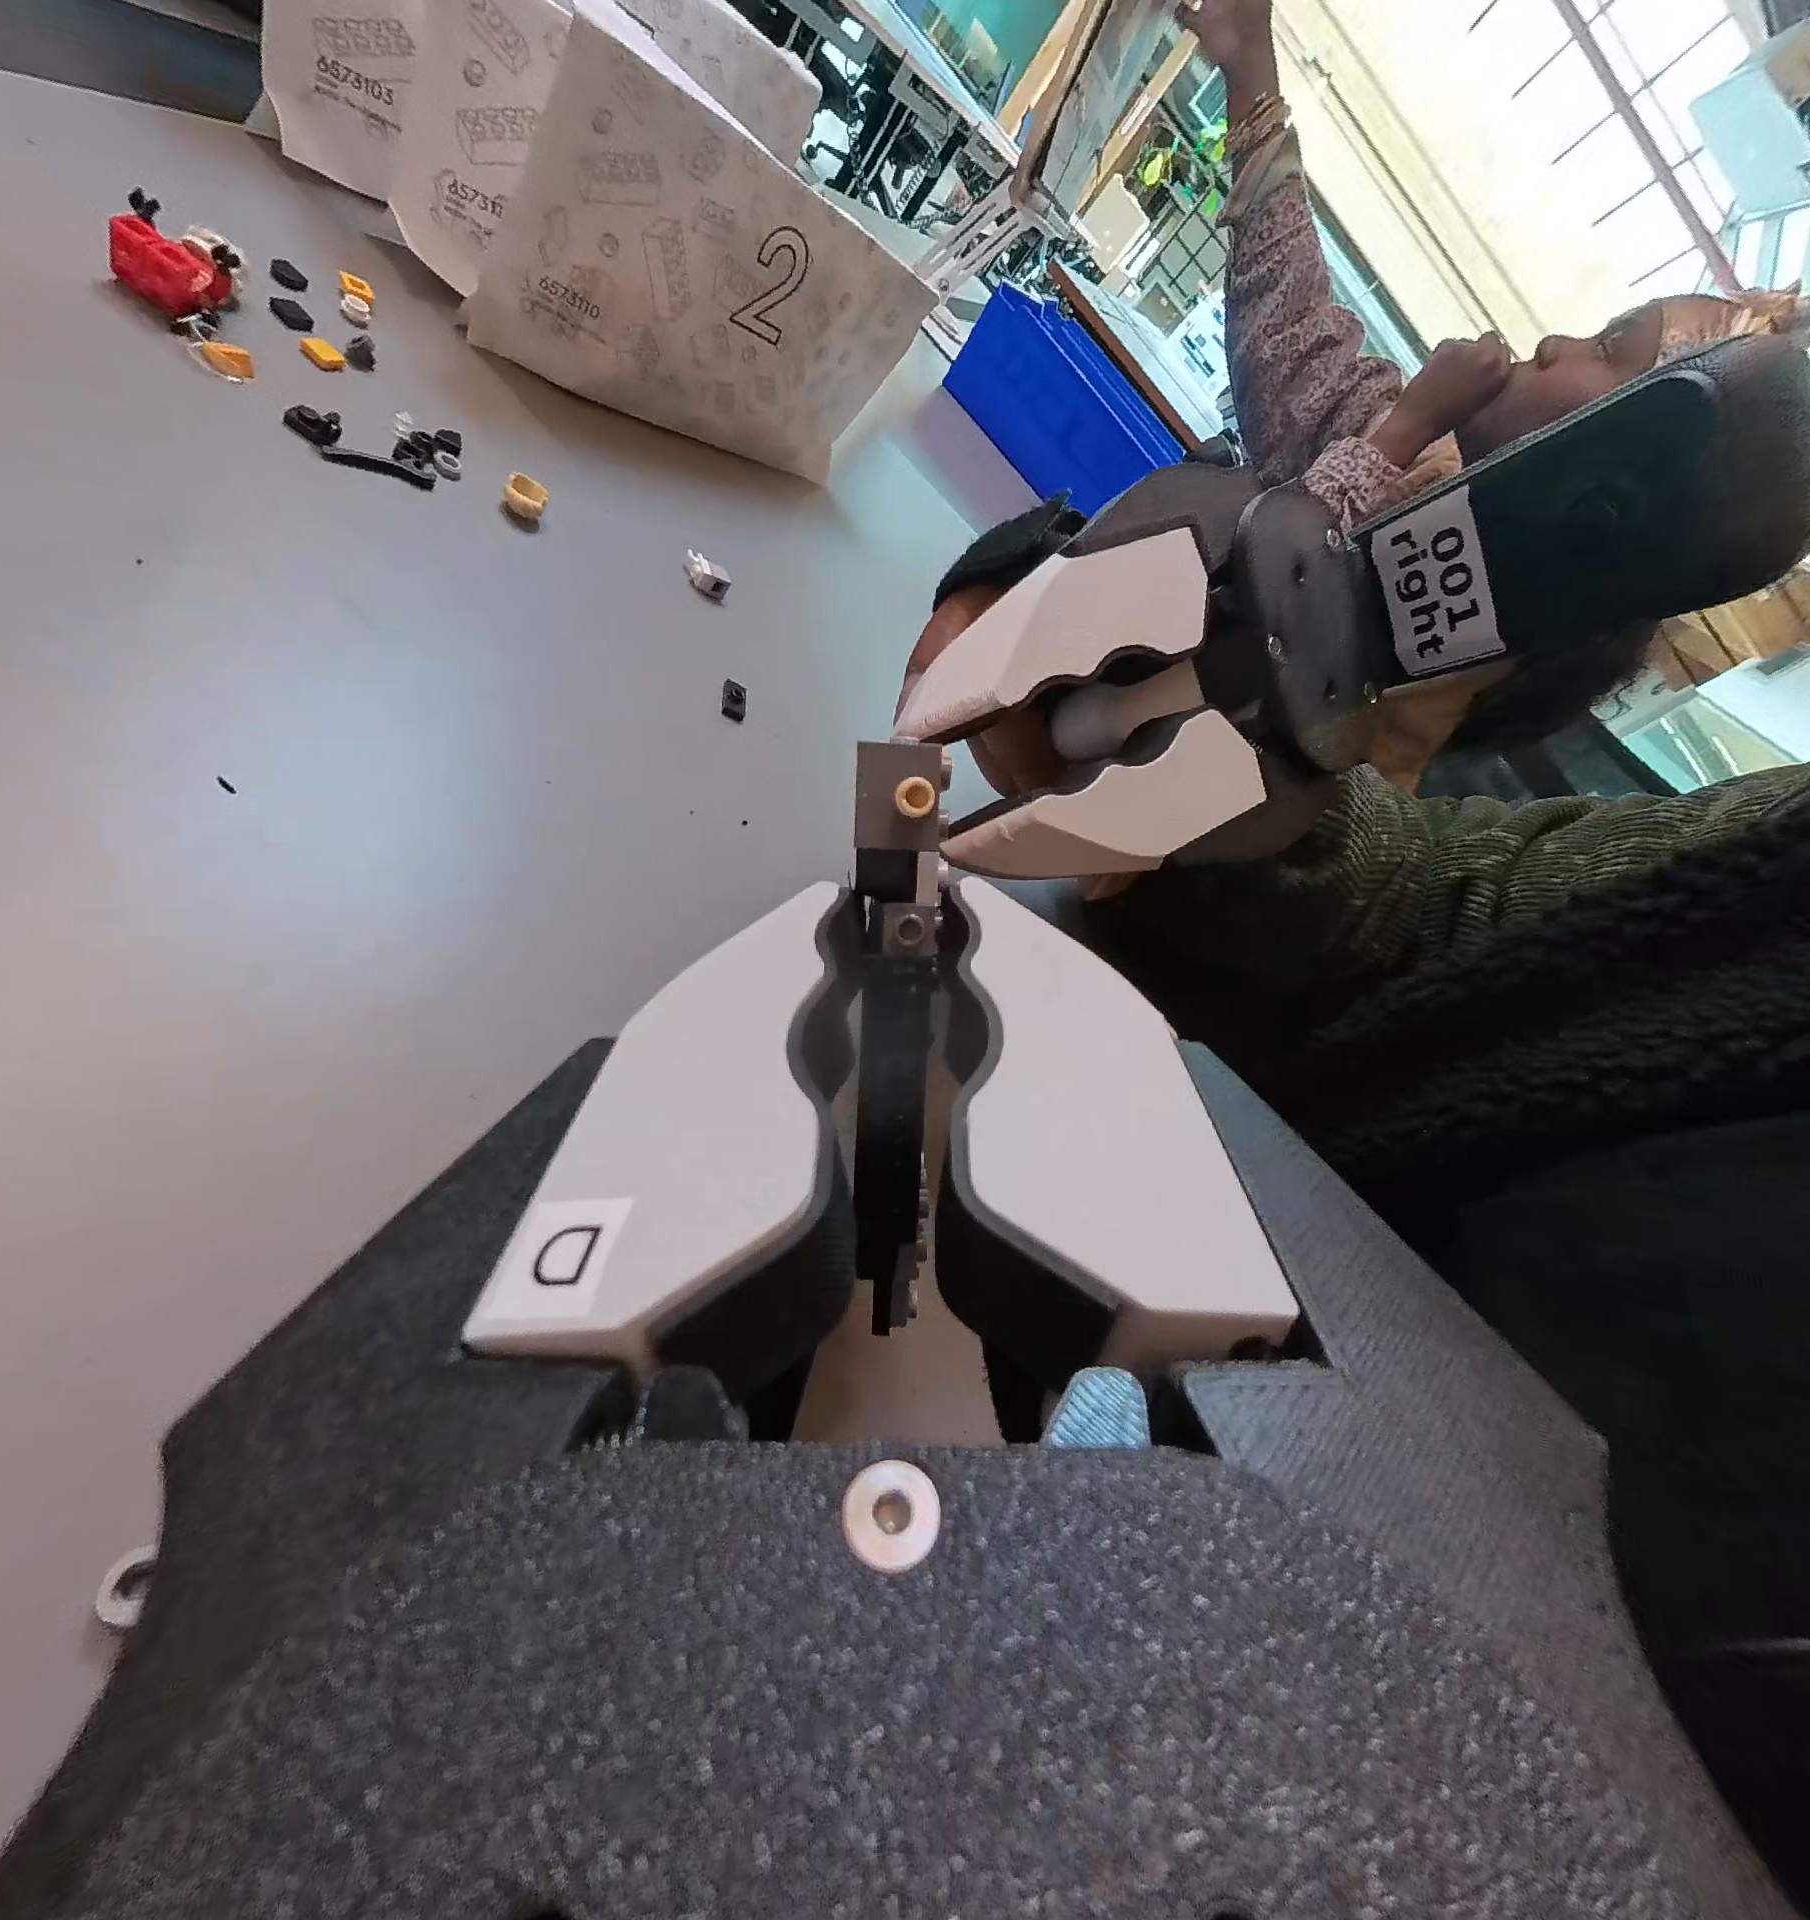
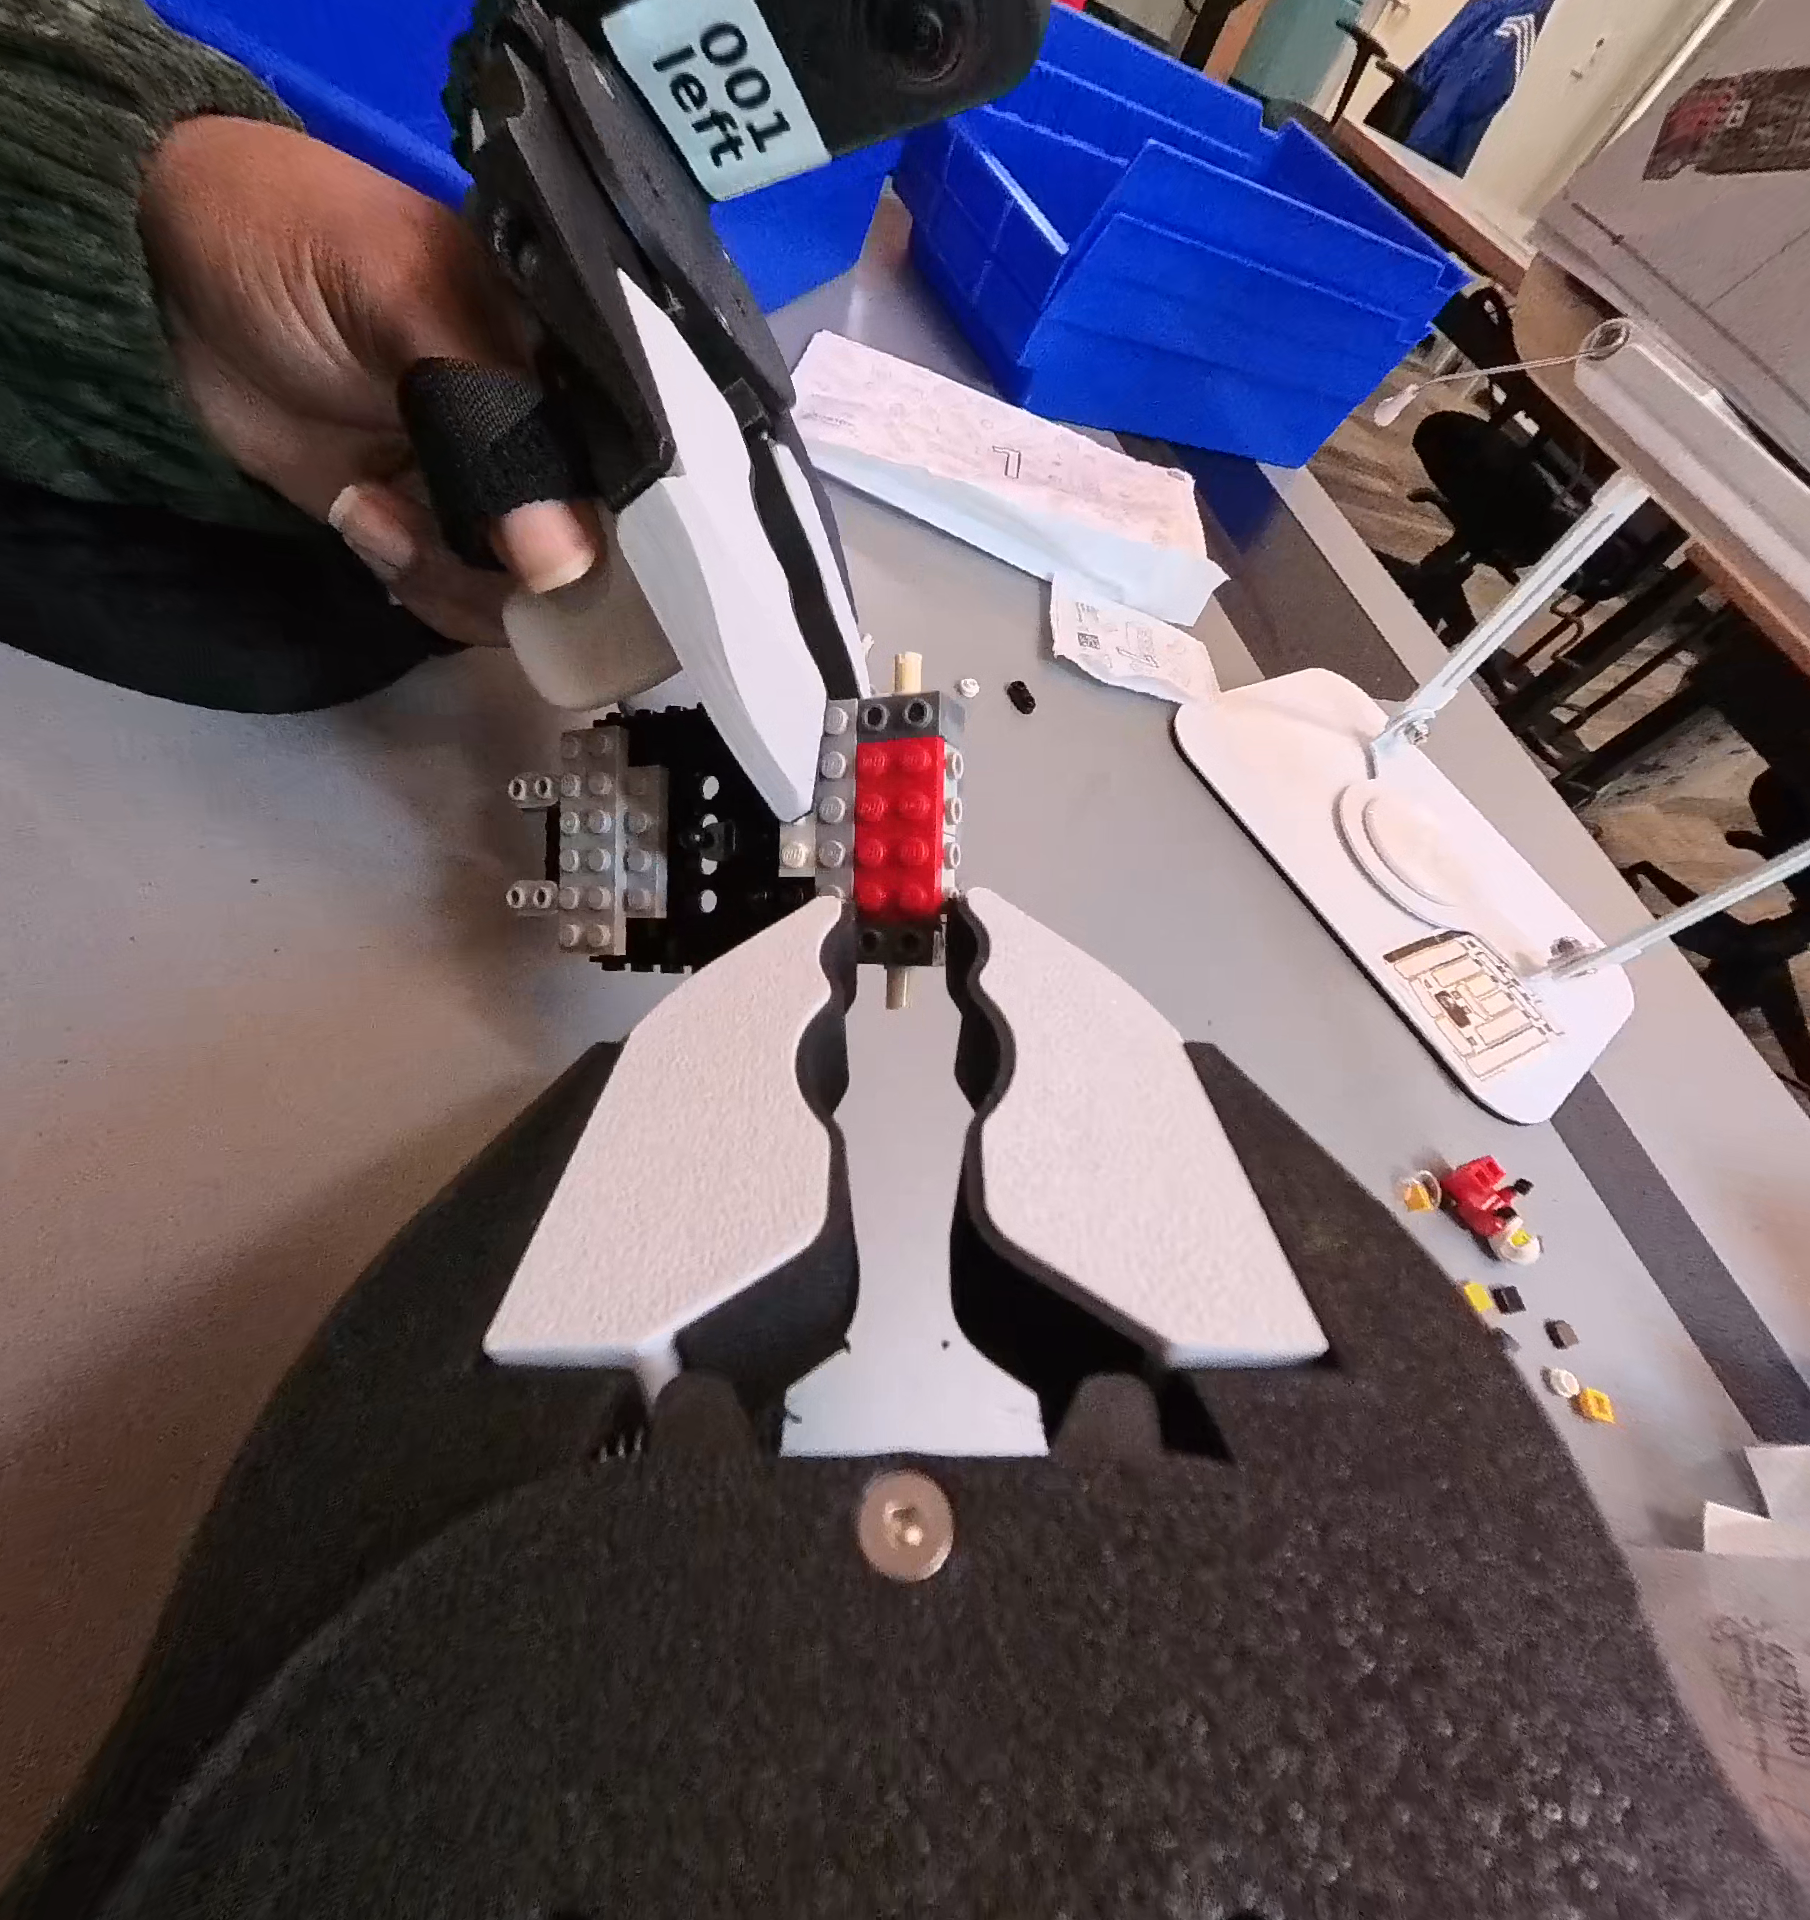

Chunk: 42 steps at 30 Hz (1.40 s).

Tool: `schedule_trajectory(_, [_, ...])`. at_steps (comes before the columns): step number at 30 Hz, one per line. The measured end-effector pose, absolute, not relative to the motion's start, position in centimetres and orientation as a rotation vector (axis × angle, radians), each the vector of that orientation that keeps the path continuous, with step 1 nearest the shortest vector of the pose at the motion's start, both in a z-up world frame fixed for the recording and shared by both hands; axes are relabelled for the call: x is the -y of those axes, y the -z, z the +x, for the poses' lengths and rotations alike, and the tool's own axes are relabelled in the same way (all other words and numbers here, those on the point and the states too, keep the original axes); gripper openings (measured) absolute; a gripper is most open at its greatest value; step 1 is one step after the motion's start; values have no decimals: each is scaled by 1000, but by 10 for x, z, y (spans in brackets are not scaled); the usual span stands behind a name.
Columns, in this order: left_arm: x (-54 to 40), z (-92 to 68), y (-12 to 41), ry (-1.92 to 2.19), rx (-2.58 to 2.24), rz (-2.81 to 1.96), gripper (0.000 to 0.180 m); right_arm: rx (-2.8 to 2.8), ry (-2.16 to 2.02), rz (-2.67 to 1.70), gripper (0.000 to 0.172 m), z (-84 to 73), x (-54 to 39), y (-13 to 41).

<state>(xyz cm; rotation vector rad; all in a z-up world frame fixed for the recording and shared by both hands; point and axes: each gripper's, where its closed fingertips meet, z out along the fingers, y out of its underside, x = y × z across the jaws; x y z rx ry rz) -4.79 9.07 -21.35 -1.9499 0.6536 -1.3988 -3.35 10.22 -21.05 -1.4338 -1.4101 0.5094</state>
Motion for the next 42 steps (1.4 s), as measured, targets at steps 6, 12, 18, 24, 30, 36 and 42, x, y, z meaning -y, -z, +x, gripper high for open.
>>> schedule_trajectory(6, [-91, -47, 219, 1395, -651, -1971, 13, 1441, -426, -1433, 15, -32, -103, 217])
schedule_trajectory(12, [-92, -48, 222, 1423, -621, -1991, 14, 1437, -384, -1423, 12, -33, -104, 219])
schedule_trajectory(18, [-87, -44, 223, 1504, -625, -1990, 13, 1355, -663, -1515, 13, -35, -100, 215])
schedule_trajectory(24, [-90, -42, 222, 1216, -779, -1956, 14, 1355, -747, -1480, 9, -30, -101, 211])
schedule_trajectory(30, [-80, -38, 227, 882, -1046, -1895, 15, 1439, -748, -1411, 30, -34, -94, 216])
schedule_trajectory(36, [-72, -36, 220, 831, -1142, -1796, 18, 1439, -963, -1395, 19, -30, -83, 214])
schedule_trajectory(42, [-72, -41, 218, 985, -1076, -1822, 16, 1276, -1248, -1507, 19, -19, -93, 206])
